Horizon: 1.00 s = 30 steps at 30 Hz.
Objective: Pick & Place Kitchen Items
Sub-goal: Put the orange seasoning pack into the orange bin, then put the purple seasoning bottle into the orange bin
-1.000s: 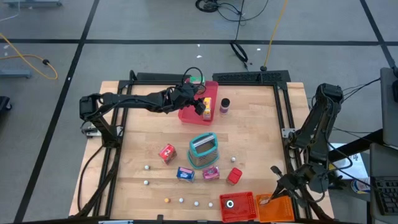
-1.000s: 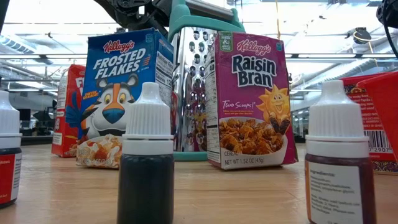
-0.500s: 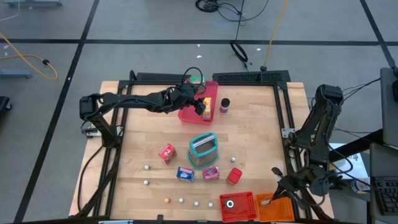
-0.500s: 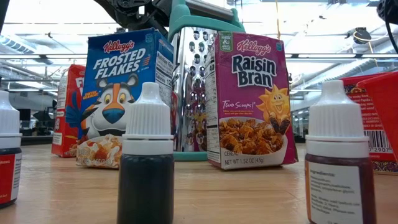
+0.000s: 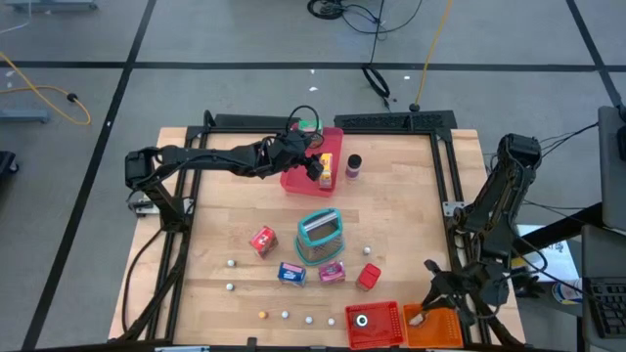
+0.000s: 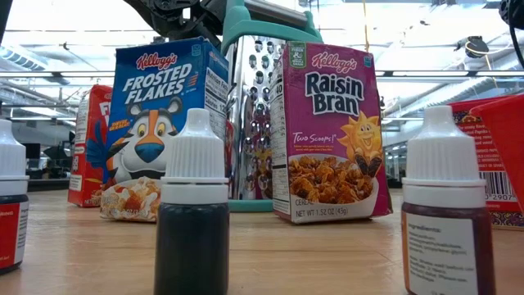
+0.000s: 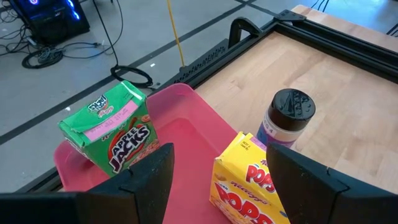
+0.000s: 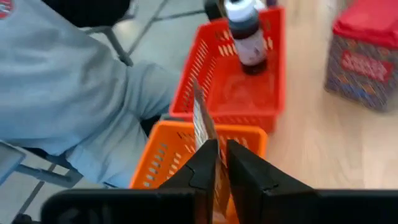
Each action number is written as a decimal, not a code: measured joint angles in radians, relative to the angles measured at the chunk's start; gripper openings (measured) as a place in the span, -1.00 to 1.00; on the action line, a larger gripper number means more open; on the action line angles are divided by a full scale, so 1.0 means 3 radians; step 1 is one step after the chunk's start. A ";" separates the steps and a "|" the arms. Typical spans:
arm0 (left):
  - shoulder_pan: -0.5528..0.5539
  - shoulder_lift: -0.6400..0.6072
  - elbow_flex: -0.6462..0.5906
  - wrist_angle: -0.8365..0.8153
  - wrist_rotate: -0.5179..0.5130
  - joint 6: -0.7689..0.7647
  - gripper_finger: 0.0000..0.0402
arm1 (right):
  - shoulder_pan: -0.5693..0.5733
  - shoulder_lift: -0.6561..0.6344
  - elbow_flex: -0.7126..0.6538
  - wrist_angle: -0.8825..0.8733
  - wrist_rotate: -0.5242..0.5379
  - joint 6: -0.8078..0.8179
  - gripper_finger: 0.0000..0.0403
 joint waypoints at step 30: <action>-0.0002 0.0000 0.0000 0.0000 -0.0001 0.0004 0.28 | -0.0096 -0.0799 -0.0003 0.0582 0.1271 -0.2123 -0.38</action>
